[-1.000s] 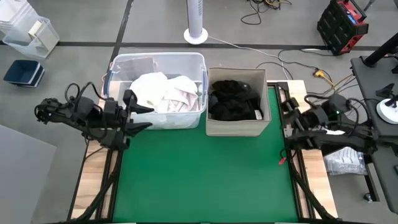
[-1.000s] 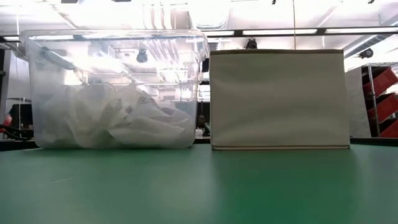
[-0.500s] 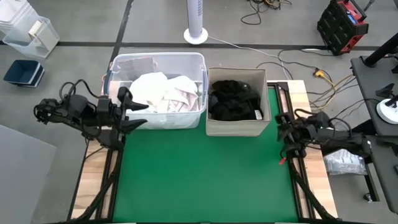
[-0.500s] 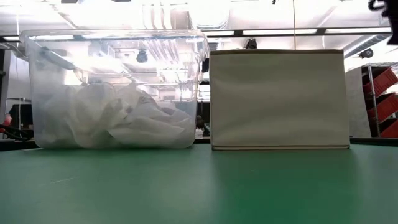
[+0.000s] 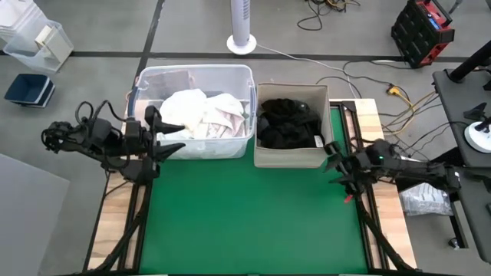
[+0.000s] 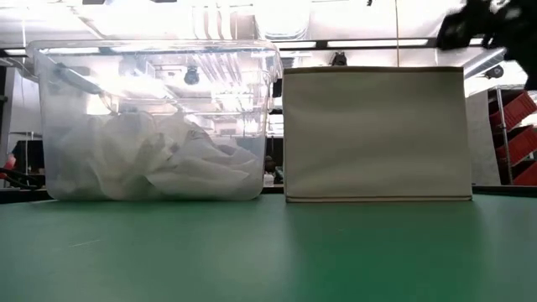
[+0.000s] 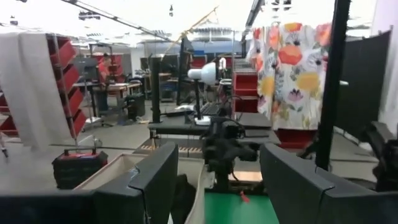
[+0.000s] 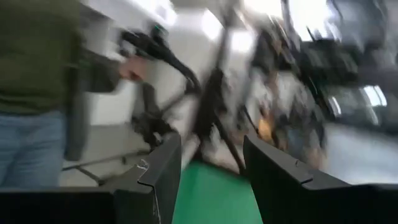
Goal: Sort clothes
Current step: Return to Home Position
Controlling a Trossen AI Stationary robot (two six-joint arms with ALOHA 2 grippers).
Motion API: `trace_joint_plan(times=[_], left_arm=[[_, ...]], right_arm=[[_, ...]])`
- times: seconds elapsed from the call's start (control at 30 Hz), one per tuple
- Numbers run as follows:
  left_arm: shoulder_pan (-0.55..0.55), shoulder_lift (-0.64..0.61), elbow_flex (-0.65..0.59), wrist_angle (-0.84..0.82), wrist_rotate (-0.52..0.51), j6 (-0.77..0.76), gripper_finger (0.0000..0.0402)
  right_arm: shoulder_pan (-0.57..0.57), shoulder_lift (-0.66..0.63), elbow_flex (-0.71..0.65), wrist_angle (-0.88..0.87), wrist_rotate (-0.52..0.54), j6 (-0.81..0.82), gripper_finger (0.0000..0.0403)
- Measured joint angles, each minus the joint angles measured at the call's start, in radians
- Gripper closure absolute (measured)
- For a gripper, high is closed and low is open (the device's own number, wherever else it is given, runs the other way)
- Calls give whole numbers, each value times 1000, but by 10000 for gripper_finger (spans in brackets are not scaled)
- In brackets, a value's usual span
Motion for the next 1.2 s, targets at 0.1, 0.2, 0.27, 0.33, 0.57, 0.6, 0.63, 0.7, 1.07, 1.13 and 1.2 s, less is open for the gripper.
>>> trace_joint_plan(times=[0.1,0.2,0.27,0.33,0.57,0.6,0.63,0.7,1.07,1.13,1.2], left_arm=[[0,-13,0,-40,45,12,197],[0,-65,-24,-140,130,9,197],[0,-114,-74,-112,164,1,197],[0,-168,-144,-43,183,2,197],[-1,-297,-304,83,332,-5,197],[-1,-316,-336,62,369,-20,197],[-2,-337,-375,75,385,-50,197],[-2,-384,-468,164,384,-145,197],[-8,-466,-937,686,708,-285,197],[-8,-466,-966,619,709,-288,197],[-7,-464,-947,518,615,-296,197]], right_arm=[[0,13,0,-149,143,-11,242],[0,17,0,-207,193,-103,243],[0,15,-1,-218,185,-175,241],[0,4,-1,-217,186,-194,237],[0,-3,-1,-204,187,-107,227],[0,-3,-1,-204,188,-104,225],[0,-3,-1,-204,188,-104,224],[0,-4,-1,-198,188,-102,222],[0,-4,-1,-187,188,-80,238],[0,-3,-1,-186,188,-79,241],[0,-4,-1,-185,190,-78,244]])
